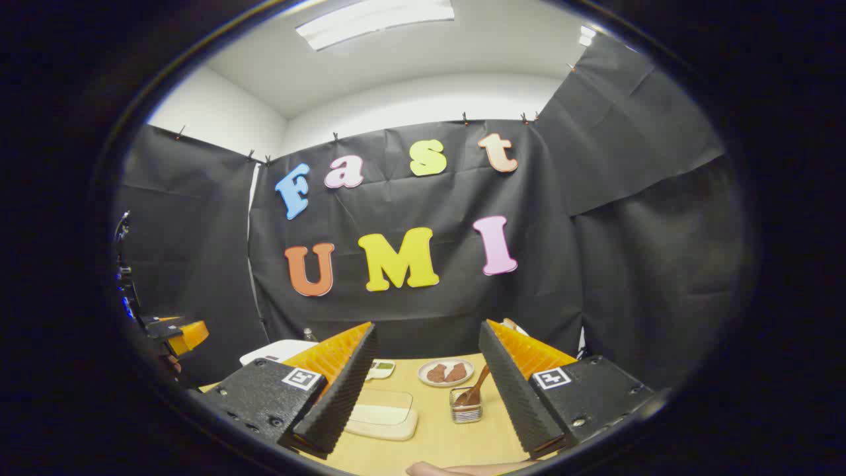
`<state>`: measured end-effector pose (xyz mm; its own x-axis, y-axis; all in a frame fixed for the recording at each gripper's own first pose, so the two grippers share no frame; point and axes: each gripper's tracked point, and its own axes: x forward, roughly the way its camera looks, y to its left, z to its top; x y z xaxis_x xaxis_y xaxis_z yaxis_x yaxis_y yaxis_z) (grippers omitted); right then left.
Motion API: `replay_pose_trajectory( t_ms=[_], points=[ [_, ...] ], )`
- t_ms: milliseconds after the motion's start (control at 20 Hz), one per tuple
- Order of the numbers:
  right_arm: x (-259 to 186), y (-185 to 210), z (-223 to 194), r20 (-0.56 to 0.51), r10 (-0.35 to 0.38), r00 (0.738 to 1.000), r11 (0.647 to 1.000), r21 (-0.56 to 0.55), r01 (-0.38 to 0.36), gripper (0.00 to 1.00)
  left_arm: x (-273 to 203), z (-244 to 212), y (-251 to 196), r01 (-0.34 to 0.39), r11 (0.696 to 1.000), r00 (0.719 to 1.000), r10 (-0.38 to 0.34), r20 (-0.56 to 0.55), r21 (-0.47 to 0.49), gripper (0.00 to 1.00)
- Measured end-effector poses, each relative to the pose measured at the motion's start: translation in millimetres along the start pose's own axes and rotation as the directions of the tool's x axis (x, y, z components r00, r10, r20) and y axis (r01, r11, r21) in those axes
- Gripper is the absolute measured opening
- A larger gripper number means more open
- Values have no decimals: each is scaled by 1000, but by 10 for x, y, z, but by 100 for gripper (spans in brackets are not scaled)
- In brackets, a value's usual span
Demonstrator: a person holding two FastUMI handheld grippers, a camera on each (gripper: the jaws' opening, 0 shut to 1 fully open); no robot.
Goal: Close the left gripper, press the button to open the rice cooker; take a wooden spoon from the chopstick holder with the right hand, scoop a spoonful of rice and pour it into the rice cooker, then put the wooden spoon back into the chopstick holder.
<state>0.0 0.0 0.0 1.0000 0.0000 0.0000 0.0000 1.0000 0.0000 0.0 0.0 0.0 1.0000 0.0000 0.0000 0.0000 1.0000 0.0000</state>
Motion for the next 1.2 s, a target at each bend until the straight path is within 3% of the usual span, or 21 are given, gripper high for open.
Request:
replay_pose_trajectory(
  t_ms=[200,500,900,1050,1200],
  points=[
    [-38,-20,36,11,-12,1000,1000,-14,12,97,-12,-6,-35,12,1000,1000,-12,-5,-12,94],
    [-91,154,-108,-39,52,998,999,3,-52,100,8,27,-53,48,999,999,-48,12,-7,94],
    [-41,88,-209,-30,17,999,1000,-3,-17,100,103,-117,73,82,995,997,-82,-1,-63,94],
    [29,-33,-297,-20,-29,999,1000,-2,29,100,166,-148,100,119,992,993,-120,0,-30,94],
    [101,-51,-430,-31,-30,999,999,16,31,100,334,-229,250,75,997,997,-75,-33,20,94]
  ],
)
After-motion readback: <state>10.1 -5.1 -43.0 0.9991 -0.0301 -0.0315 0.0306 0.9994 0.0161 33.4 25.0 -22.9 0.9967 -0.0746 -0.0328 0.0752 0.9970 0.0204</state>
